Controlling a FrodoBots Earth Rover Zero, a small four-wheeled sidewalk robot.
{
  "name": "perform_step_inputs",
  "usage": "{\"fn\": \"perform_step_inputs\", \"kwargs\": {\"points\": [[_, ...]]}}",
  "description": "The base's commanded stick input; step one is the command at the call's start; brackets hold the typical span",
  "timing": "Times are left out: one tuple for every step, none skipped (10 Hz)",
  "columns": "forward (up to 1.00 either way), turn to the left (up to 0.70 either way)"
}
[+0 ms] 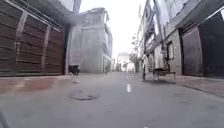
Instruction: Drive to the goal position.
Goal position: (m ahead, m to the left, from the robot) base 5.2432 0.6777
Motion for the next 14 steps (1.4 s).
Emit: {"fn": "perform_step_inputs", "kwargs": {"points": [[1.00,0.00],[1.00,0.00],[1.00,0.00],[1.00,0.00],[1.00,0.00],[1.00,0.00],[1.00,0.00],[1.00,0.00],[1.00,0.00],[1.00,0.00],[1.00,0.00],[1.00,0.00],[1.00,0.00],[1.00,0.00]]}}
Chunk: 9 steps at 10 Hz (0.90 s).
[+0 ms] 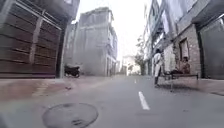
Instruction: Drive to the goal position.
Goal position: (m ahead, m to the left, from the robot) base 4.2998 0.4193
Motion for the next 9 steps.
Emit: {"fn": "perform_step_inputs", "kwargs": {"points": [[1.00,0.00],[1.00,0.00],[1.00,0.00],[1.00,0.00],[1.00,0.00],[1.00,0.00],[1.00,0.00],[1.00,0.00],[1.00,0.00]]}}
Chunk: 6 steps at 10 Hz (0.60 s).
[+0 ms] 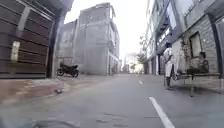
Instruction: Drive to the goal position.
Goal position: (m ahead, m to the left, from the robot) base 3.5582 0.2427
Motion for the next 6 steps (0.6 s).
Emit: {"fn": "perform_step_inputs", "kwargs": {"points": [[1.00,0.00],[1.00,0.00],[1.00,0.00],[1.00,0.00],[1.00,0.00],[1.00,0.00]]}}
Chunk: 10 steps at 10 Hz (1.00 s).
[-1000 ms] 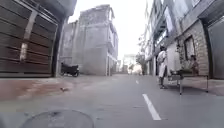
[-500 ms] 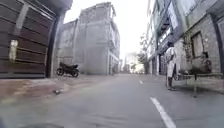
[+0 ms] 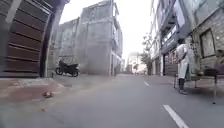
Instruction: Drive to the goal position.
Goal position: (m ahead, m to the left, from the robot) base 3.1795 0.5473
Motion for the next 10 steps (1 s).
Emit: {"fn": "perform_step_inputs", "kwargs": {"points": [[1.00,0.00],[1.00,0.00],[1.00,0.00],[1.00,0.00],[1.00,0.00],[1.00,0.00],[1.00,0.00],[1.00,0.00],[1.00,0.00],[1.00,0.00]]}}
